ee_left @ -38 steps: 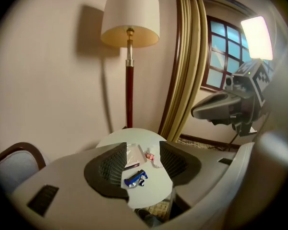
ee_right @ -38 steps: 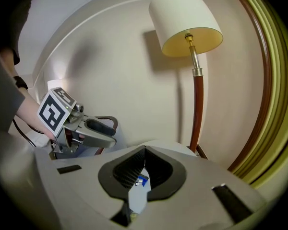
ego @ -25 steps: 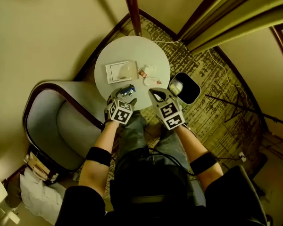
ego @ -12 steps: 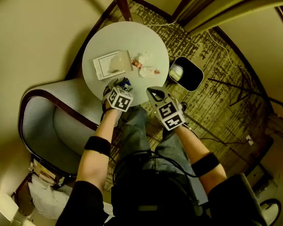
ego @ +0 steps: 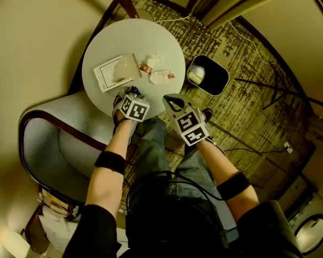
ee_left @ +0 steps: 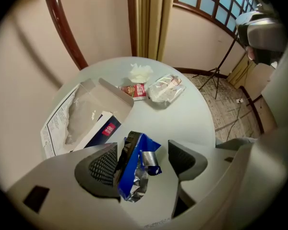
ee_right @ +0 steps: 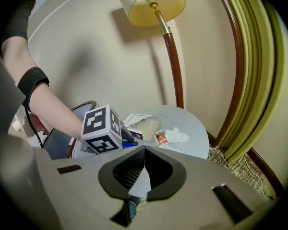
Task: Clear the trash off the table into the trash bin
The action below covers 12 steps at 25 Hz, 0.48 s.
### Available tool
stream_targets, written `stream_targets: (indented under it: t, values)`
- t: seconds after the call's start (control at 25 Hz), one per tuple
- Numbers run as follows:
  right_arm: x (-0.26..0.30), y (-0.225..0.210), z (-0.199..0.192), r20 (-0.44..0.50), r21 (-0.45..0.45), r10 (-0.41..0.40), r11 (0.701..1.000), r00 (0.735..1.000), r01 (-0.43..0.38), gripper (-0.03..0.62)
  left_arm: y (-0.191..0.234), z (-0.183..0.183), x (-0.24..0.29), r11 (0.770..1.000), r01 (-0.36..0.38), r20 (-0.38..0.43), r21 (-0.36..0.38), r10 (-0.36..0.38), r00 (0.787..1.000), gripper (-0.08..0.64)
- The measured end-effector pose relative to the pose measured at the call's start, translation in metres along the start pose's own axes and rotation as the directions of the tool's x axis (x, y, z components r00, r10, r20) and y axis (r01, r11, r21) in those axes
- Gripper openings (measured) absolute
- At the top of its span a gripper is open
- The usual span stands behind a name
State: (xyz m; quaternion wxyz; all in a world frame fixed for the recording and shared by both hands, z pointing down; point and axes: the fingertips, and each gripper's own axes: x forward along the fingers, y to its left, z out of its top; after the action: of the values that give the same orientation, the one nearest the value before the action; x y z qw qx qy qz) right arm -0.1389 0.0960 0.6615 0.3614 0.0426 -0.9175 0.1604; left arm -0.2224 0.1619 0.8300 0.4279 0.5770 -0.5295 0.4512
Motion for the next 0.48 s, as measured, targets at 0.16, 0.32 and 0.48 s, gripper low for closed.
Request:
stream_targets:
  t: [0.16, 0.32, 0.48]
  values:
    - [-0.008, -0.007, -0.003, 0.005, 0.017, -0.012, 1.000, 1.000, 0.012, 0.001, 0.002, -0.002, 0.003, 0.999, -0.040, -0.006, -0.011, 0.040, 0.999, 0.227]
    - [-0.014, -0.013, -0.006, 0.001, 0.025, -0.025, 0.999, 1.000, 0.025, 0.002, 0.003, 0.004, -0.002, 0.998, -0.055, 0.024, -0.034, 0.056, 0.998, 0.207]
    - [-0.016, -0.016, -0.005, 0.001, 0.015, -0.028, 0.999, 1.000, 0.028, 0.002, 0.007, 0.016, -0.014, 0.997, -0.063, 0.066, -0.049, 0.066, 0.996, 0.196]
